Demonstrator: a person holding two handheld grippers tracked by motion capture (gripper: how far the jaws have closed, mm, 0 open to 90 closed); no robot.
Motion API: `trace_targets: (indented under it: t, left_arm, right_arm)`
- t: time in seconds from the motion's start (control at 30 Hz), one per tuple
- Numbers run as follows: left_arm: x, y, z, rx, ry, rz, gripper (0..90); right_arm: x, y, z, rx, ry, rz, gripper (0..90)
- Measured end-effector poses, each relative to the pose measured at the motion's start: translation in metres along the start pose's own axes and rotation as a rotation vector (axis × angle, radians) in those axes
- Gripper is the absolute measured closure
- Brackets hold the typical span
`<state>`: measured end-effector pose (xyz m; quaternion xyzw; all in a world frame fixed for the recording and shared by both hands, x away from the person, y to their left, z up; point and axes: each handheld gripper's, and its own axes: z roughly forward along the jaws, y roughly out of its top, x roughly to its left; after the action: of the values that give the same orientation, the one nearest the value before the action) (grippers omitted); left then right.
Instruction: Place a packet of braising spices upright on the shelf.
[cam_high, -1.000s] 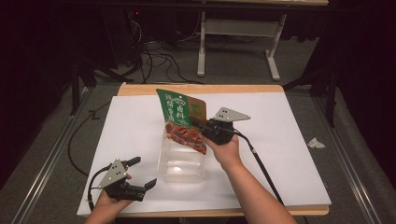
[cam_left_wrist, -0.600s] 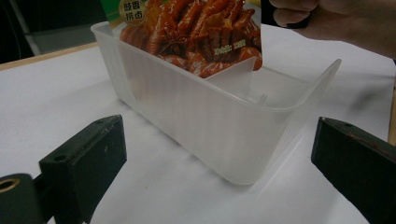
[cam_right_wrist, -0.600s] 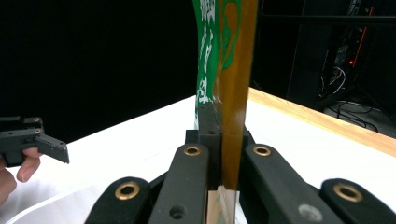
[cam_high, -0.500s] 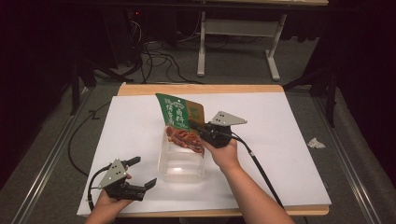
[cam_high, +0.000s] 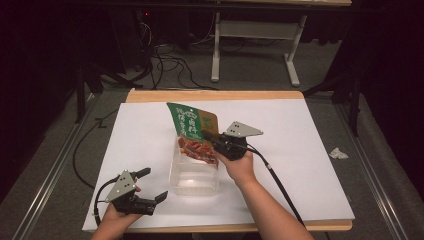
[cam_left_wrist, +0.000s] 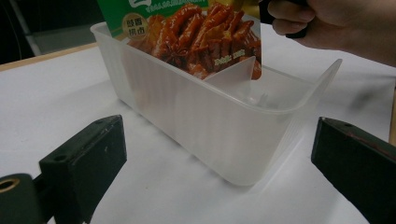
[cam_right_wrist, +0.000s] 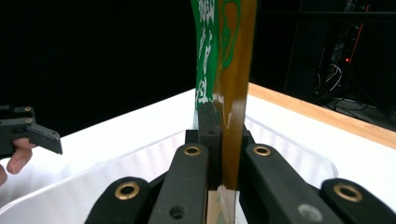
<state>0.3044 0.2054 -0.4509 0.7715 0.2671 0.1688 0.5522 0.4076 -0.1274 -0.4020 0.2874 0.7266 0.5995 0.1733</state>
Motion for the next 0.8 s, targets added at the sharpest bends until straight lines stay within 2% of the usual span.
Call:
trace_targets:
  t: [0.13,0.4,0.67,0.8]
  left_arm:
    - [0.0002,-0.0005,0.0012,0.006,-0.003,0.001,3.9]
    - [0.0,-0.0009,0.0022,0.008,-0.005,0.001,3.9]
    - [-0.0006,-0.0006,0.0021,0.007,-0.006,0.003,3.9]
    - [-0.0002,-0.0007,0.0014,0.01,-0.005,0.003,3.9]
  right_arm:
    - [-0.0003,-0.0029,0.0001,0.004,-0.004,-0.006,90.0]
    - [-0.0054,-0.0102,-0.0078,0.005,-0.021,0.022,90.0]
    - [-0.0036,-0.0096,-0.008,0.008,-0.022,0.013,90.0]
    - [-0.0045,-0.0078,-0.007,0.02,-0.004,0.024,84.5]
